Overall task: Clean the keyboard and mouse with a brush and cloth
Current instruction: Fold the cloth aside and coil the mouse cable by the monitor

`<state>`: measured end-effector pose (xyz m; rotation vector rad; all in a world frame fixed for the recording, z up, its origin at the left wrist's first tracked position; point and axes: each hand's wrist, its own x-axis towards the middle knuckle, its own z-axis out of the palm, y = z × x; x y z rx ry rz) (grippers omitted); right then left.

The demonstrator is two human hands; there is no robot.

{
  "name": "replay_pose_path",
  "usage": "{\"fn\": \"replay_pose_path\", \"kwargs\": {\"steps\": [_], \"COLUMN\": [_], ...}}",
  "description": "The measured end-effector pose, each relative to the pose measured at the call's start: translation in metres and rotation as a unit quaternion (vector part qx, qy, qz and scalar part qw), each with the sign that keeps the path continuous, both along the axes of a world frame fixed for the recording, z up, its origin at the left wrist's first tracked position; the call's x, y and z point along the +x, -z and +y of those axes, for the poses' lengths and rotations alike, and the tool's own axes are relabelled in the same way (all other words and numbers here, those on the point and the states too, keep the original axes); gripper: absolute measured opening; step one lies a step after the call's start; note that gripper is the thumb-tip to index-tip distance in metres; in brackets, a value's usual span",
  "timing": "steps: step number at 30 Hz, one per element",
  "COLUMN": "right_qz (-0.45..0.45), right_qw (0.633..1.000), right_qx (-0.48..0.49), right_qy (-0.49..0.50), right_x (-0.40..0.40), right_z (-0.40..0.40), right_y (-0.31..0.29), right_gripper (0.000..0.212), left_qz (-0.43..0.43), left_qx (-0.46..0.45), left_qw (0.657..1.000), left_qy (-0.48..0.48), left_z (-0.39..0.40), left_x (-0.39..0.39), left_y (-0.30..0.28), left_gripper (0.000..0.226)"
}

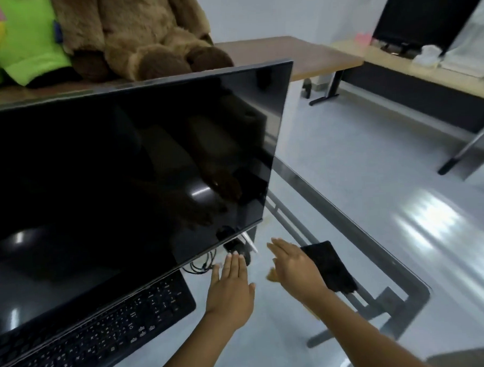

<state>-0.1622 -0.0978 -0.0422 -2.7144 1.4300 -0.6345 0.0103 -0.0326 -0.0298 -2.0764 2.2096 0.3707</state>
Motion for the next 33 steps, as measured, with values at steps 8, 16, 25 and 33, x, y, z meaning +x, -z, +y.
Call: {"fn": "replay_pose_path", "kwargs": {"steps": [8,16,25,33], "right_qz": [0.029,0.185,-0.164,-0.277], "right_qw": [0.993,0.938,0.834,0.829], "right_qx": [0.069,0.240,0.420,0.432], "right_qy": [0.096,0.170,0.318,0.223], "right_x": [-0.085,-0.128,-0.127,-0.142], "right_z": [-0.016,-0.031,-0.056,-0.101], "right_y": [0.013,0.045,0.029,-0.065], "right_gripper": [0.032,0.055,0.056,0.021], "left_qz": [0.019,0.111,0.162,0.375], "left_qx": [0.035,0.059,0.058,-0.006], "left_qw": [0.999,0.980,0.962,0.902], "left_qy": [-0.032,-0.157,-0.213,-0.215], "left_z": [-0.021,-0.034,-0.059,-0.090], "left_x": [-0.068,-0.122,-0.148,-0.156], "left_y": [0.016,0.044,0.046,-0.025], "left_gripper": [0.053,0.035,0.036,0.019]}}
